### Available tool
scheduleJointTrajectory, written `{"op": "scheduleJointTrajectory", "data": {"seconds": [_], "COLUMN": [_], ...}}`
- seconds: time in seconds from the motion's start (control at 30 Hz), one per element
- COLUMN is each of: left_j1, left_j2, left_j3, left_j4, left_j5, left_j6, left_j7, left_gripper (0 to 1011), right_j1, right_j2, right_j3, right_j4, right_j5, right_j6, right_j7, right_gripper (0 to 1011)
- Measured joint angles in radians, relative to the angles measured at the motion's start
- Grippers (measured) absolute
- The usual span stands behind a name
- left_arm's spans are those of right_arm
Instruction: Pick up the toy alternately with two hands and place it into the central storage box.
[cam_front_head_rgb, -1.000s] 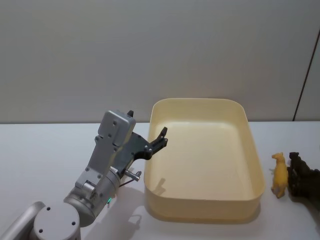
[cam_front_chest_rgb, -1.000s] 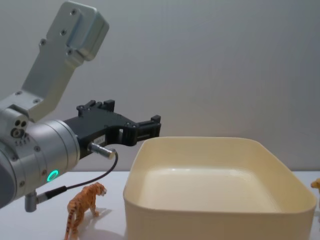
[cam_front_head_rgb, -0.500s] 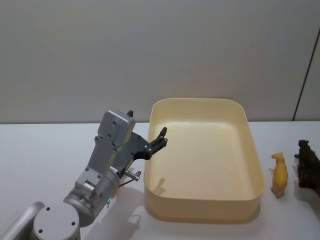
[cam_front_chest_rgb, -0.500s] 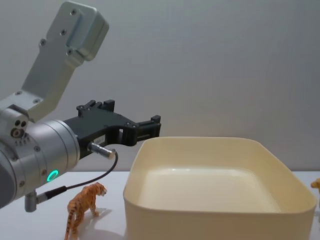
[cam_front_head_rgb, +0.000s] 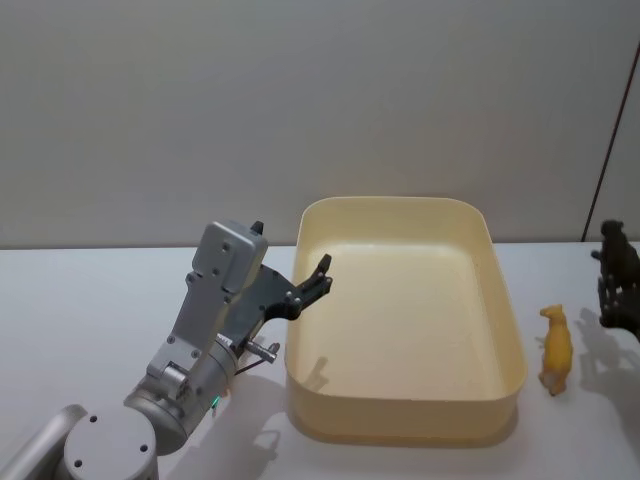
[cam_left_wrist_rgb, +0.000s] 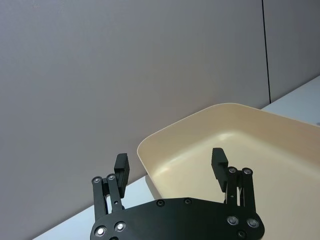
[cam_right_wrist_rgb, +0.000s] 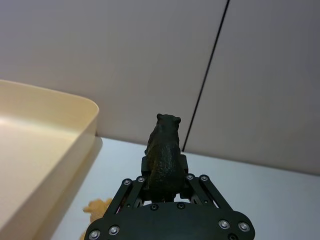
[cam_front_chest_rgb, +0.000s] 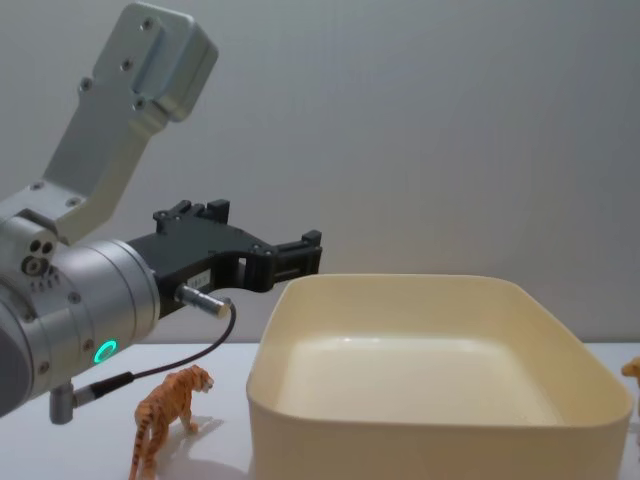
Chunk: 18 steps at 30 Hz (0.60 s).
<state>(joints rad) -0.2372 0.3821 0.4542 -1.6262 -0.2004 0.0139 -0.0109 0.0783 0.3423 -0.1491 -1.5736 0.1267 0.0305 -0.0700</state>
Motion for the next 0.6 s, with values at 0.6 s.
{"op": "scheduleJointTrajectory", "data": {"seconds": [0.6], "left_j1": [0.000], "left_j2": [0.000], "left_j3": [0.000], "left_j4": [0.000], "left_j5": [0.000], "left_j6": [0.000], "left_j7": [0.000], "left_gripper": [1001], "right_j1": [0.115], "right_j2": [-0.051], "right_j3": [-0.030], "right_j4": [-0.002], "right_j5": [-0.004], "right_j6": [0.019], "right_j7": [0.201], "right_gripper": [255]}}
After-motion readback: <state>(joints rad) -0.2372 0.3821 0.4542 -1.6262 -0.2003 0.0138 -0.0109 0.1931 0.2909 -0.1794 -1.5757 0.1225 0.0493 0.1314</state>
